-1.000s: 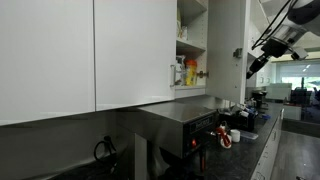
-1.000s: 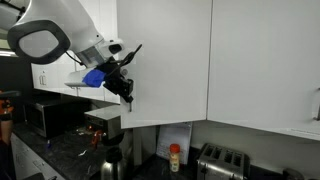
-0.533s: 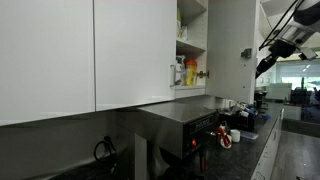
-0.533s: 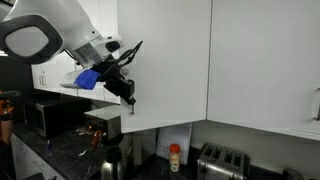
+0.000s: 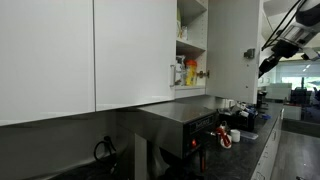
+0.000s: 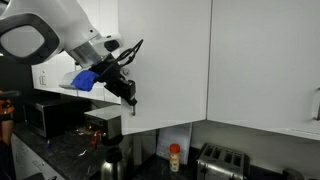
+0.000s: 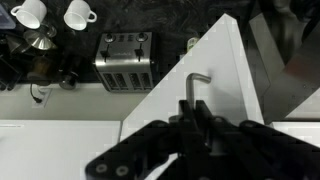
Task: Open the right cabinet door and take out the sugar bottle, the close the door
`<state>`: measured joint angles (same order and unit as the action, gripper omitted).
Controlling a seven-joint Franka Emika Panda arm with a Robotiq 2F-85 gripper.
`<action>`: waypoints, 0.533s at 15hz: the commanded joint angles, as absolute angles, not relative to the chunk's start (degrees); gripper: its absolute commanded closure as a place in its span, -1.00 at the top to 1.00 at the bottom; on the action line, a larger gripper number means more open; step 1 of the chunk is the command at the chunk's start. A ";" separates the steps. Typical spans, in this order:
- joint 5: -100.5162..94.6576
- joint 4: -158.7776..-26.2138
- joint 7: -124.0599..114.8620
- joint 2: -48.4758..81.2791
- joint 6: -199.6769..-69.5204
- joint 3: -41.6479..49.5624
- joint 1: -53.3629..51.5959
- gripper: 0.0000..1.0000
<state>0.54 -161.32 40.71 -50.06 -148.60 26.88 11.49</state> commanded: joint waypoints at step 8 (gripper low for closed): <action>-2.34 -159.24 34.74 -59.91 -144.18 25.03 14.37 0.82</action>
